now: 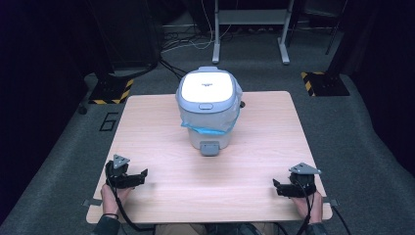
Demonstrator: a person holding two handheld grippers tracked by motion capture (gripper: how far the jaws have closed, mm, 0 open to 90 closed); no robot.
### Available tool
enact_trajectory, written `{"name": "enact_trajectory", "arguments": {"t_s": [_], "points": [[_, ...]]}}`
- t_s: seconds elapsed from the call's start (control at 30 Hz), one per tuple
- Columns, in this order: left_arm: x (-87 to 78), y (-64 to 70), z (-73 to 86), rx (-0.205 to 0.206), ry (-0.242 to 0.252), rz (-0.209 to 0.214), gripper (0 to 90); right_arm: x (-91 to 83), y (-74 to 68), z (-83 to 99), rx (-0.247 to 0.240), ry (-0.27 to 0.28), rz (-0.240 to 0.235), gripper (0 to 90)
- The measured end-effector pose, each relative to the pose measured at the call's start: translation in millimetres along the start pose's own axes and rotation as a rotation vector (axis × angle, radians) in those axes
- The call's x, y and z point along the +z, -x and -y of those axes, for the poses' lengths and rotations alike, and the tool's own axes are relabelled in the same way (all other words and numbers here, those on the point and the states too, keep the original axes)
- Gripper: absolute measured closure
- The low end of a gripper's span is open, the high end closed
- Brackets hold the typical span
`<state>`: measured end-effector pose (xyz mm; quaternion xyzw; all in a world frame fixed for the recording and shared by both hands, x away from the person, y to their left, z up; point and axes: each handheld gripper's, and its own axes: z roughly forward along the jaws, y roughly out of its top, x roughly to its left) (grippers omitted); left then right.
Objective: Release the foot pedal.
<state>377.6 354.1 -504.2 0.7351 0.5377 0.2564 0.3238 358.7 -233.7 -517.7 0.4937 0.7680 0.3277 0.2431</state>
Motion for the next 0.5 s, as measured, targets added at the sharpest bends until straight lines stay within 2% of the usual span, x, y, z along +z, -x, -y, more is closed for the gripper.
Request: {"name": "enact_trajectory", "arguments": {"t_s": [0.07, 0.13, 0.2, 0.27, 0.3, 0.4, 0.47, 0.5], "points": [[4.1, -0.2, 5.2, 0.002, -0.018, -0.002, 7.4, 3.3, 7.1, 6.0, 0.018, -0.024, 0.033, 6.0], [8.1, 0.5, 9.6, 0.010, -0.037, -0.006, 6.8, 6.2, 15.6, 10.3, 0.067, -0.023, 0.014, 4.1], [14.0, 0.3, 13.8, 0.019, -0.066, -0.011, 5.8, 7.3, 18.3, 10.3, 0.067, -0.027, 0.005, 3.2], [17.6, -3.6, 21.3, -0.031, -0.039, 0.013, 3.4, 8.4, 17.9, 9.7, 0.073, -0.025, 0.006, 2.8], [17.3, -4.0, 21.9, -0.044, -0.035, 0.005, 3.5, 8.4, 18.3, 9.5, 0.068, -0.028, 0.004, 2.2], [17.3, -4.1, 22.1, -0.045, -0.034, 0.003, 3.4, 9.8, 18.4, 8.9, 0.063, -0.033, 0.003, 0.6], [17.4, -4.0, 22.0, -0.047, -0.034, 0.004, 3.3, 10.5, 16.2, 8.1, 0.094, -0.038, 0.014, 0.0], [17.5, -4.0, 22.0, -0.046, -0.034, 0.003, 3.3, 10.9, 17.5, 8.0, 0.081, -0.035, 0.009, 0.0]]}}
